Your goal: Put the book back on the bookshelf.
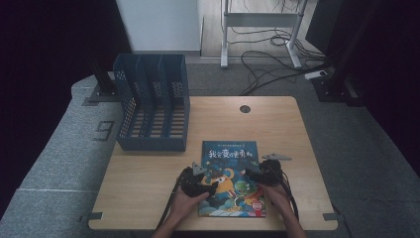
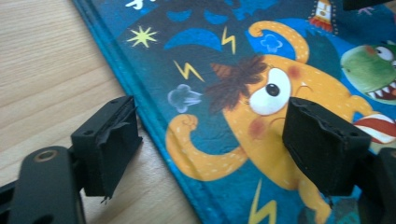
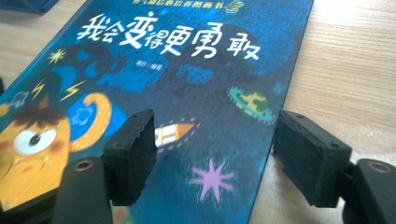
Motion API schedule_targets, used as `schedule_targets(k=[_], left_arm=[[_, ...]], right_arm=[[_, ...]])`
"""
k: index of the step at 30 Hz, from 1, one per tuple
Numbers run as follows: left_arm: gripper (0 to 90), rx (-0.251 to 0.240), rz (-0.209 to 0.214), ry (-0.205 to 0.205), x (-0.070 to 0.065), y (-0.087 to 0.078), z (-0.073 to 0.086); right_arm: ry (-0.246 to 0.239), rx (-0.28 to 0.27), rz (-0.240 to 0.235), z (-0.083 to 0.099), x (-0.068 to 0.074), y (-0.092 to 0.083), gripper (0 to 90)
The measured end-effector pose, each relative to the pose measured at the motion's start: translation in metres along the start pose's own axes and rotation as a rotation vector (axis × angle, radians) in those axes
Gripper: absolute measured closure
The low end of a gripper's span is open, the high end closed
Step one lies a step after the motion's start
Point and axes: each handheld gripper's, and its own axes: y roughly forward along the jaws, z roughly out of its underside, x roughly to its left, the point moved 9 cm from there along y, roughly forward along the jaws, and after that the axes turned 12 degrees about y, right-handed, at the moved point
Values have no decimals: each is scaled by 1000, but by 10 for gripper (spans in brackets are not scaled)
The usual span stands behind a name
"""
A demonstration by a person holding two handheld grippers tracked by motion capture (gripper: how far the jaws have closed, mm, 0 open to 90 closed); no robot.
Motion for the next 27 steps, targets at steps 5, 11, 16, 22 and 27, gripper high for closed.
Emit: schedule_targets(k=[5, 11, 16, 22, 27], left_arm=[[192, 0, 1, -3, 3, -1, 1], [185, -3, 22, 20, -3, 0, 0], [183, -4, 32, 25, -3, -1, 0], [185, -4, 45, 7, 2, -2, 1], [184, -5, 35, 1, 7, -3, 2]], right_arm=[[30, 5, 2, -4, 1, 4, 257], [75, -1, -33, -8, 3, -2, 249], [153, 13, -251, -11, 28, -10, 323], [55, -10, -44, -12, 19, -3, 266], [78, -2, 11, -11, 5, -1, 258]])
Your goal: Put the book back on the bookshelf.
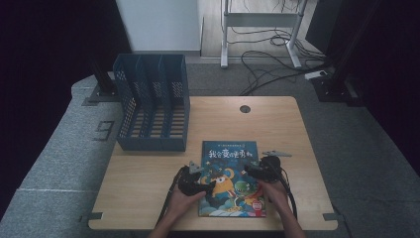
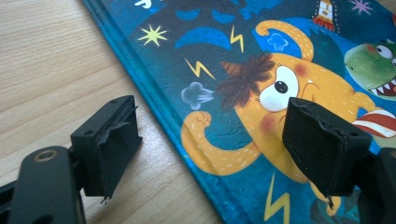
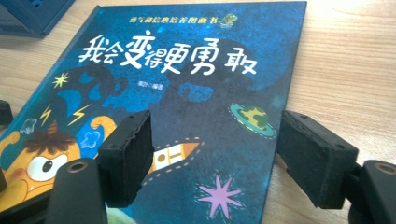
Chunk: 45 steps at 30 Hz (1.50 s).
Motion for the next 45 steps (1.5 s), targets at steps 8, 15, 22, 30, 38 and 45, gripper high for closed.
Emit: schedule_targets(k=[8, 15, 22, 30, 38, 45], left_arm=[[190, -9, 18, 3, -4, 1, -1], [191, -12, 27, 12, -8, 2, -2], [189, -8, 24, 10, -8, 2, -2], [184, -15, 33, 2, -7, 1, -2], [183, -17, 53, -11, -6, 0, -2], [182, -18, 59, -19, -6, 0, -2]], right_arm=[[41, 31, -12, 4, -4, 6, 238], [148, 42, -62, 2, -4, 3, 238], [228, 57, -125, 0, -6, -3, 258], [286, 55, -212, -6, -5, -14, 276], [293, 74, -259, -6, -5, -20, 327], [268, 93, -270, -4, -4, -23, 365]])
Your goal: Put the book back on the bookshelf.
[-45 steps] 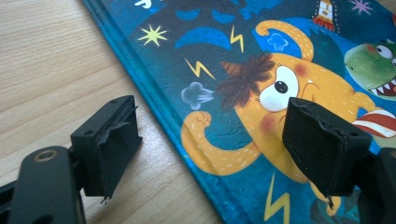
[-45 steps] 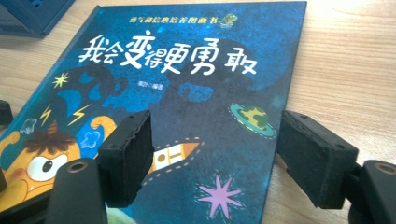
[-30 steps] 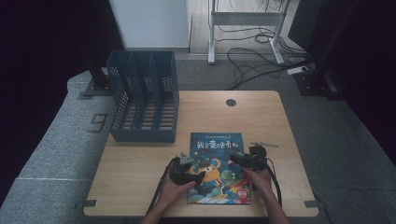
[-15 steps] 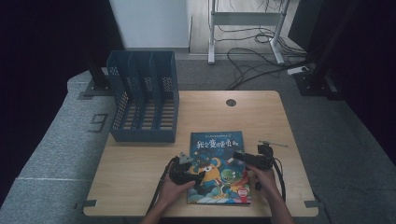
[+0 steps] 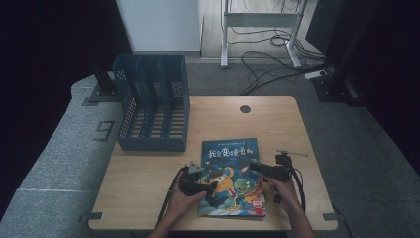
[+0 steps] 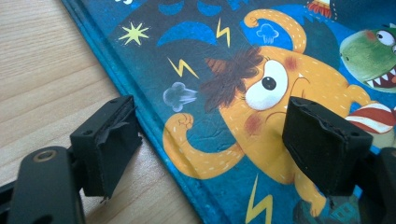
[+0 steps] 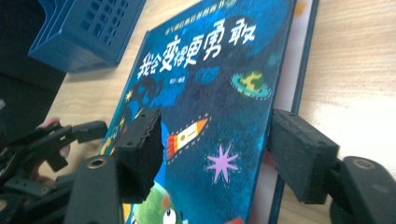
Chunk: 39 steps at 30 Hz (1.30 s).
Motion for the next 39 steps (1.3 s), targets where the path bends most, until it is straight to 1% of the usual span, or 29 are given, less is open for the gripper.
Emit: schedule_targets(k=[1, 2, 4, 7, 9, 10, 11, 13, 15, 16, 18, 21, 25, 27, 30, 31, 33, 39], left_arm=[[180, 0, 4, -5, 0, 0, 0], [180, 0, 5, -5, 0, 0, 0], [180, 0, 11, -11, 0, -1, 0], [177, 3, 14, -5, 0, -1, 0], [177, 9, 10, 8, 0, -1, 1], [176, 12, 5, 12, -1, -1, 1], [175, 13, 4, 14, -1, -1, 1], [172, 13, 6, 12, -1, -1, 1], [170, 10, 16, 3, 0, -2, 1], [169, 8, 24, -3, 0, -2, 1], [168, 3, 33, -16, 1, -2, 1], [169, 0, 41, -23, 1, -3, 1], [168, -3, 53, -32, 1, -3, 1], [167, -4, 53, -33, 1, -3, 1], [166, -3, 51, -30, 1, -3, 1], [164, -4, 52, -31, 1, -3, 1], [161, -5, 53, -32, 2, -3, 1], [161, -2, 64, -40, 1, -4, 1]], right_arm=[[4, 20, -19, 2, 1, 1, 362], [1, 28, -23, 4, 2, 2, 363], [-4, 11, -20, 3, 4, 1, 369], [-49, -7, -16, 1, 4, 3, 389], [-78, -5, -7, -1, 1, 7, 403], [-84, -1, -8, -1, -1, 9, 411], [-89, -1, -9, -3, -3, 11, 429], [-95, -14, 0, -5, -6, 13, 498], [-100, -27, 1, -6, -6, 12, 560], [-106, -36, -4, -7, -5, 10, 592], [-102, -44, -29, -9, -3, 6, 634], [-114, -49, -49, -9, 0, 3, 647], [-115, -45, -77, -9, 3, 2, 645], [-117, -23, -107, -8, 5, 5, 623], [-115, -1, -112, -7, 6, 12, 614], [-112, -5, -119, -8, 6, 14, 616], [-110, -5, -123, -10, 7, 15, 625], [-92, -8, -162, -12, 10, 12, 671]])
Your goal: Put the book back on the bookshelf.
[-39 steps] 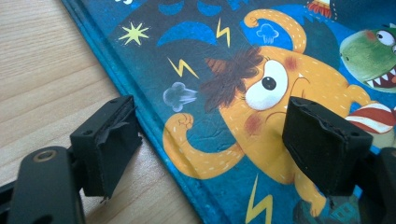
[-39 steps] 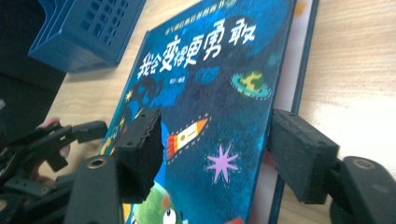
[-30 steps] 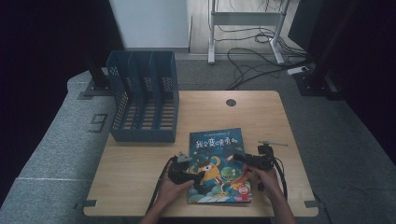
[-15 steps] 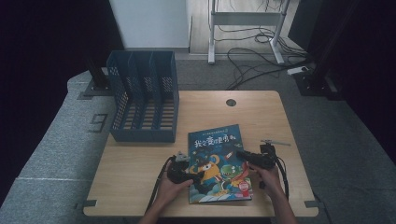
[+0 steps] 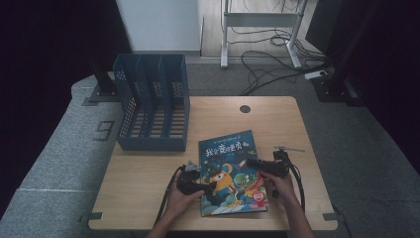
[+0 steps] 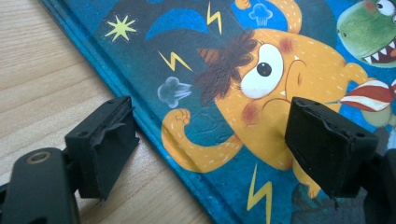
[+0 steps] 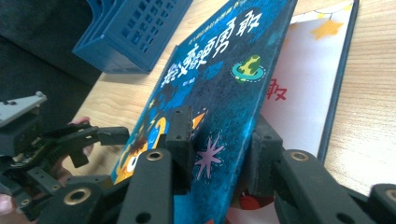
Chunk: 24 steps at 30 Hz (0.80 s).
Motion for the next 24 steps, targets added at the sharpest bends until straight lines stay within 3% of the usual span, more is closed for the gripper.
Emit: schedule_targets(k=[5, 16, 24], left_arm=[[152, 16, 9, 24, -7, -4, 3], [143, 39, -2, 102, -23, -9, 5], [141, 39, 30, 129, -35, -11, 5]], right_arm=[[3, -10, -28, -1, 2, -3, 694], [-11, -21, -31, 0, 4, -5, 697], [-42, -38, -32, -2, 9, -11, 710]])
